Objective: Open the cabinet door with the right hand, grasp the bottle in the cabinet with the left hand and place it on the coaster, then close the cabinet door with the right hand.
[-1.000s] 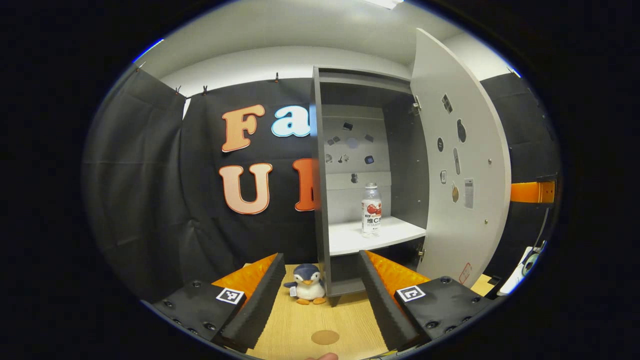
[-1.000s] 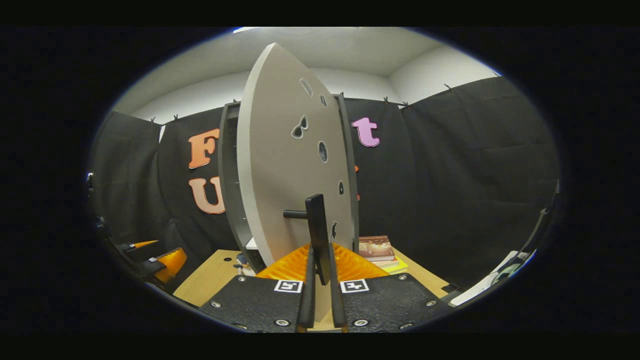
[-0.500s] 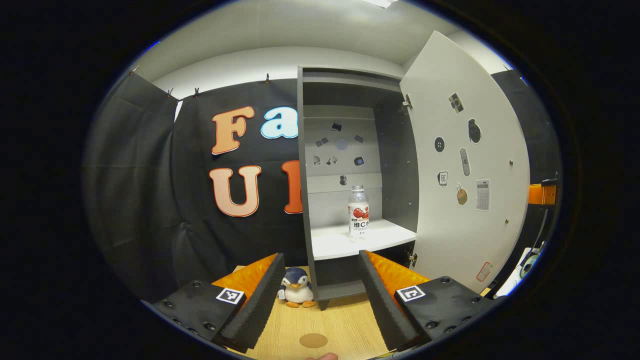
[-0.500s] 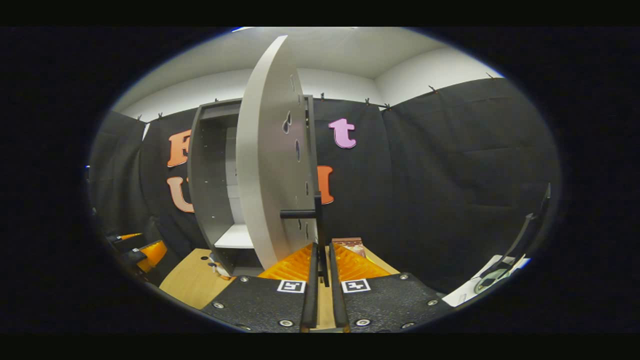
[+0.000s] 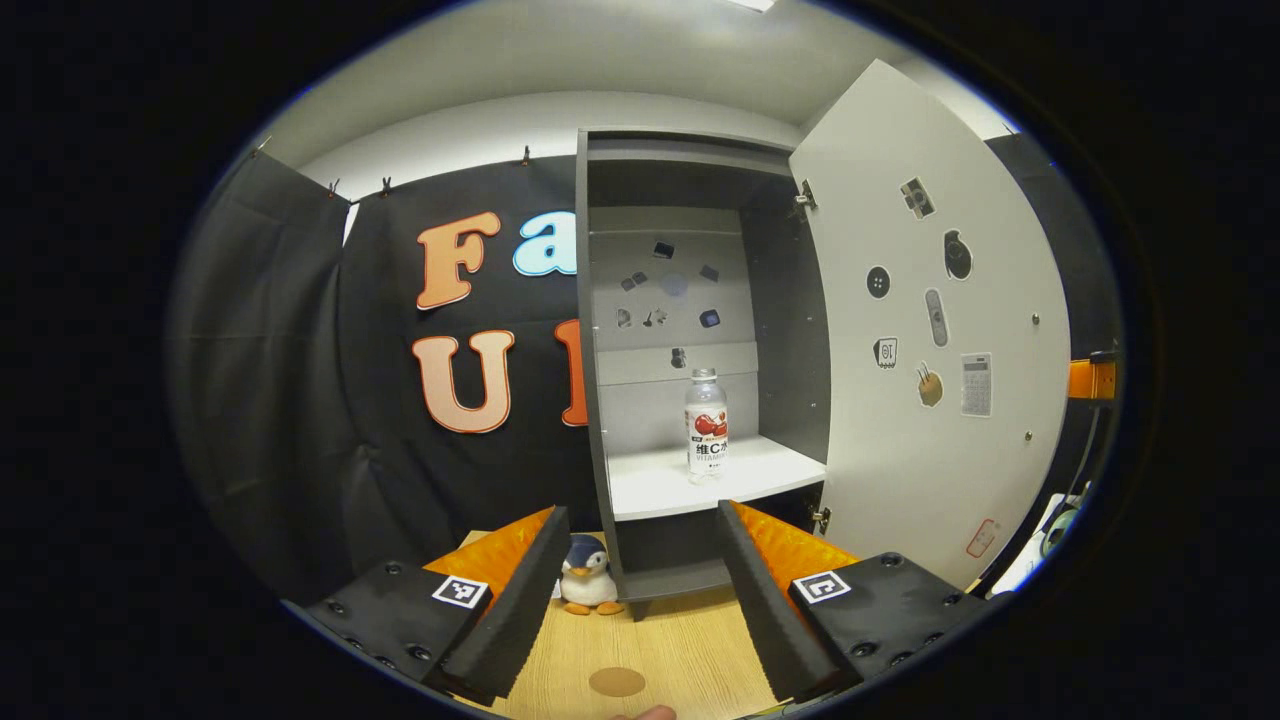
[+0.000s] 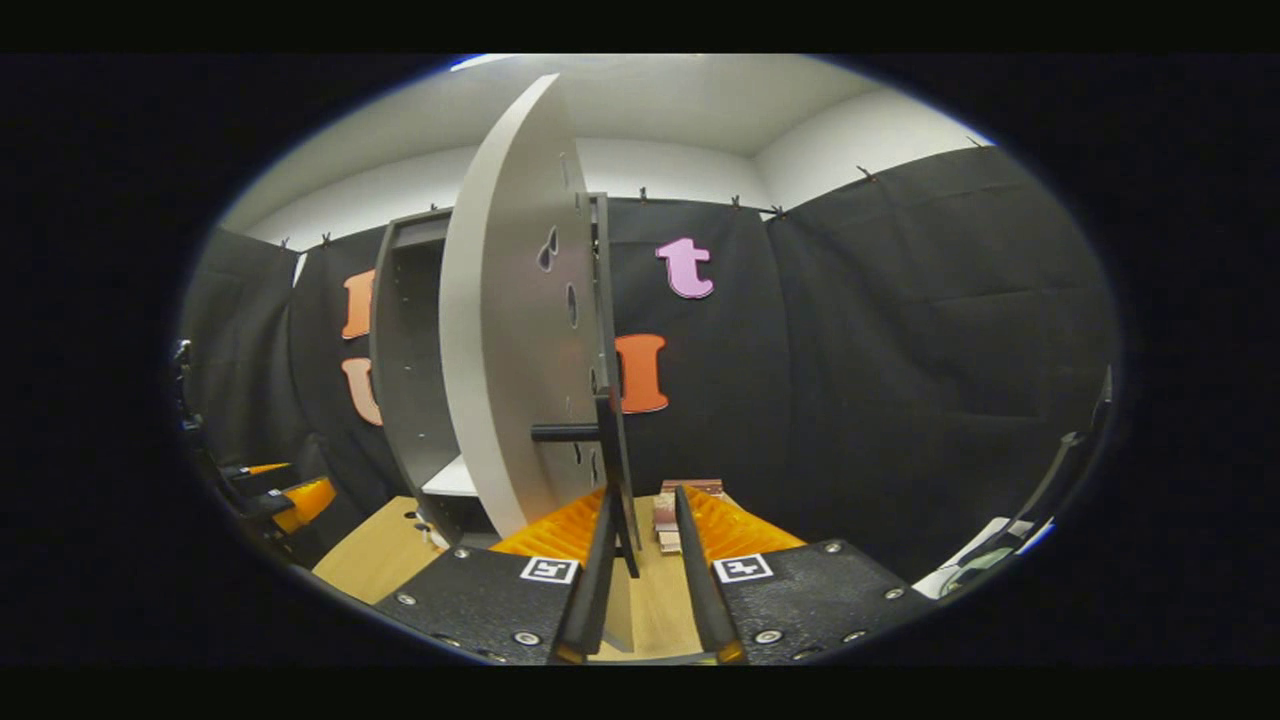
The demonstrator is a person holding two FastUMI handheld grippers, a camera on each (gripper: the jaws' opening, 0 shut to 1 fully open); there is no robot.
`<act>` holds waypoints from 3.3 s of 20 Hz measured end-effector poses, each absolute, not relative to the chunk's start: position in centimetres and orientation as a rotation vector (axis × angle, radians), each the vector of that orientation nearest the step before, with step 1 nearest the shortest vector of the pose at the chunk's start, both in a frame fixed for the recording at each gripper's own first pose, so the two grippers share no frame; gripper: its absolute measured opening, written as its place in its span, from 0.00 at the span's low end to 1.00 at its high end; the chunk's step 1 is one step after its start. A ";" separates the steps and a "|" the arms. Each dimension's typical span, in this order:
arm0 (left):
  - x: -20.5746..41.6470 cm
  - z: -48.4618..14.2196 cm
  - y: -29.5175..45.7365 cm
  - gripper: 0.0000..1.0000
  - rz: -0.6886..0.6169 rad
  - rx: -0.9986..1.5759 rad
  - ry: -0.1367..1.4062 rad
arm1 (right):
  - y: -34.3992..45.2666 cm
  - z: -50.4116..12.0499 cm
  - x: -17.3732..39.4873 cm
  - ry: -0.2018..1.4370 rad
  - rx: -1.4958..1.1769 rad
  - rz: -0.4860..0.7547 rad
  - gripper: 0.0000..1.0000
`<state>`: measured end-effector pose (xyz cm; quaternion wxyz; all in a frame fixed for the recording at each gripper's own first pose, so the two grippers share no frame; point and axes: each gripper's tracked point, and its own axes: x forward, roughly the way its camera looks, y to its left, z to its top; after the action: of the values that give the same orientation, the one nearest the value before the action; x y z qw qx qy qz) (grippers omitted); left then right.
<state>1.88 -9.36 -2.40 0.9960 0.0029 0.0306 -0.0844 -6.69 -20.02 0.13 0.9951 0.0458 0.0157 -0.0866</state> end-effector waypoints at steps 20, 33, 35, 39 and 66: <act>2.0 -2.8 -10.8 0.95 -0.157 0.006 0.065 | -23.9 0.8 -10.2 0.024 0.100 -0.227 0.54; 6.6 -2.0 -10.9 0.95 -0.148 0.001 0.062 | -15.3 3.0 -13.6 0.003 0.097 -0.129 0.58; 8.1 -2.1 -11.6 0.95 -0.157 -0.006 0.065 | -12.8 3.7 -13.4 -0.012 0.083 -0.093 0.58; 11.4 -2.3 -13.0 0.96 -0.179 -0.006 0.058 | -8.8 4.3 -12.1 -0.033 0.068 -0.040 0.58; 31.7 -4.1 -23.1 0.96 -0.275 0.010 0.011 | -6.4 1.2 -3.6 0.048 0.034 -0.047 0.60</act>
<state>31.75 -23.09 -4.09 0.9905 0.0048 0.0056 -0.1372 -3.60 -6.38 1.25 0.9993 0.0170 0.0238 -0.0234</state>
